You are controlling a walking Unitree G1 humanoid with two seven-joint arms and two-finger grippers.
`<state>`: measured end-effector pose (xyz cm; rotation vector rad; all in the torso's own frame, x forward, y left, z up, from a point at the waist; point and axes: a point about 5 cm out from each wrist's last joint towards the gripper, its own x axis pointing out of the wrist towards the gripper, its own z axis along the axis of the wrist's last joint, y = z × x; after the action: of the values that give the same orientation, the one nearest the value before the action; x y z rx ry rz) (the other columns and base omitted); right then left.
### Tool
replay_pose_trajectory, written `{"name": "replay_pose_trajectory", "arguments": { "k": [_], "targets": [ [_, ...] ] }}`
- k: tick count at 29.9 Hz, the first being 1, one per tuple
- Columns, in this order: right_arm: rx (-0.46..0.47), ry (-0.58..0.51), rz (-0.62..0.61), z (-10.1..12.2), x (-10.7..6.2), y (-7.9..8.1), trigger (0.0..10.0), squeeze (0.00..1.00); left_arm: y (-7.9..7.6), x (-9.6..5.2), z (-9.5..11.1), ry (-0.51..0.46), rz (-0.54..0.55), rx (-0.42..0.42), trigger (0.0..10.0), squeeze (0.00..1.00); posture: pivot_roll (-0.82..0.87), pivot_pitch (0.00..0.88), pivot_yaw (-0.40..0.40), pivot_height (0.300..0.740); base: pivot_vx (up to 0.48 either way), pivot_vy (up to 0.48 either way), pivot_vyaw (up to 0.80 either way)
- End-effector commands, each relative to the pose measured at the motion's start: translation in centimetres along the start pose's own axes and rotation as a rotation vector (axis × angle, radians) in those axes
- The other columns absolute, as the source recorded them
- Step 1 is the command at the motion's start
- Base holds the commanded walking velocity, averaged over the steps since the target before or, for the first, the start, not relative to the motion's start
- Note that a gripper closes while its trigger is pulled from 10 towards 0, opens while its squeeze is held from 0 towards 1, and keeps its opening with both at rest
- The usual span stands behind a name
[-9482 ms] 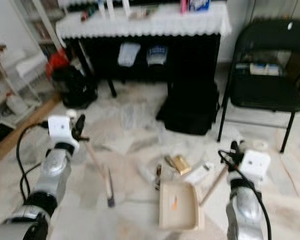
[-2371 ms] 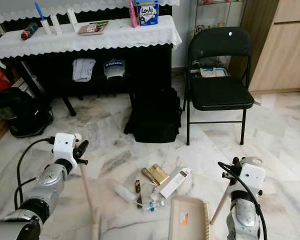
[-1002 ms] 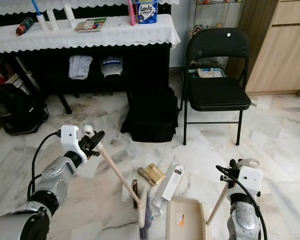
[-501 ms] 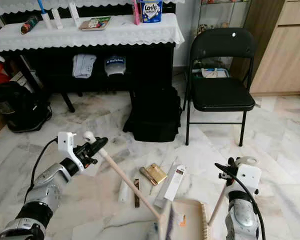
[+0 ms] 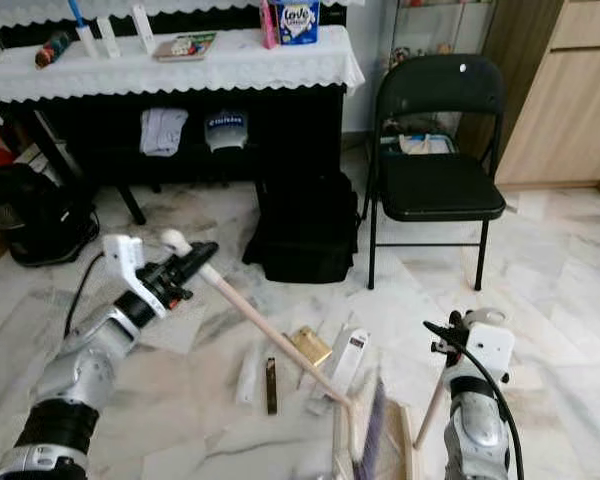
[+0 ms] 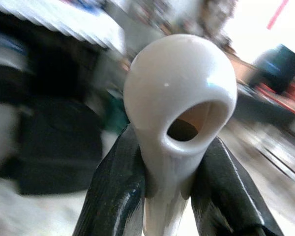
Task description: Sweep floor
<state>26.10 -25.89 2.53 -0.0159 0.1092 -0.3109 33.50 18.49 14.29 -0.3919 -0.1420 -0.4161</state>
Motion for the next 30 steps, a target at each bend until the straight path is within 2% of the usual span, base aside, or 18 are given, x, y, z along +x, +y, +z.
{"name": "replay_pose_trajectory", "arguments": {
  "k": [1,3,4,5,8,9,10,11,24,26,27,29,30],
  "targets": [
    [0.007,0.108,0.023,-2.1,-1.0,0.6,10.0,0.00,1.0,0.2,2.8,-0.108,0.066,0.102,10.0,0.00,-0.15,0.000,0.097,0.740,0.000,0.000,0.00],
    [0.008,0.109,0.023,-2.2,-1.1,0.6,10.0,0.00,2.2,-0.2,3.4,-0.110,0.176,0.197,10.0,0.00,-0.15,0.000,0.099,0.740,0.000,0.000,0.00],
    [0.008,0.109,0.023,-2.2,-1.1,0.6,10.0,0.00,2.2,-0.2,3.4,-0.110,0.176,0.197,10.0,0.00,-0.15,0.000,0.099,0.740,0.000,0.000,0.00],
    [0.009,0.107,0.024,-2.2,-1.1,0.7,10.0,0.00,3.1,-0.6,3.4,-0.103,0.258,0.264,10.0,0.00,-0.15,0.000,0.101,0.740,0.000,0.000,0.00],
    [0.011,0.106,0.025,-2.2,-1.1,0.7,10.0,0.00,3.6,-0.9,3.3,-0.085,0.319,0.326,10.0,0.00,-0.16,0.000,0.103,0.740,0.000,0.000,0.00],
    [0.012,0.106,0.026,-2.2,-1.1,0.7,10.0,0.00,4.0,-1.2,2.8,-0.049,0.361,0.371,10.0,0.00,-0.16,0.000,0.103,0.740,0.000,0.000,0.00],
    [0.012,0.106,0.026,-2.2,-1.1,0.7,10.0,0.00,4.0,-1.2,2.8,-0.049,0.361,0.371,10.0,0.00,-0.16,0.000,0.103,0.740,0.000,0.000,0.00],
    [0.013,0.105,0.028,-2.2,-1.1,0.8,10.0,0.00,4.4,-1.5,2.2,-0.004,0.392,0.421,10.0,0.00,-0.16,0.000,0.104,0.740,0.000,0.000,0.00],
    [0.016,0.100,0.031,-2.1,-1.0,0.8,10.0,0.00,4.4,-2.1,-0.3,0.111,0.352,0.527,10.0,0.00,-0.16,0.000,0.106,0.740,0.000,0.000,0.00],
    [0.017,0.100,0.031,-2.1,-1.0,0.8,10.0,0.00,4.7,-2.4,-1.0,0.172,0.330,0.577,10.0,0.00,-0.16,0.000,0.108,0.740,0.000,0.000,0.00],
    [0.017,0.100,0.031,-2.1,-1.0,0.8,10.0,0.00,4.7,-2.4,-1.0,0.172,0.330,0.577,10.0,0.00,-0.16,0.000,0.108,0.740,0.000,0.000,0.00],
    [0.019,0.097,0.031,-2.0,-0.9,0.9,10.0,0.00,5.6,-3.1,-1.4,0.246,0.351,0.662,10.0,0.00,-0.16,0.000,0.110,0.740,0.000,0.000,0.00],
    [0.019,0.097,0.031,-2.0,-0.9,0.9,10.0,0.00,5.9,-3.4,-1.5,0.270,0.370,0.679,10.0,0.00,-0.16,0.000,0.109,0.740,0.000,0.000,0.00]
  ]
}}
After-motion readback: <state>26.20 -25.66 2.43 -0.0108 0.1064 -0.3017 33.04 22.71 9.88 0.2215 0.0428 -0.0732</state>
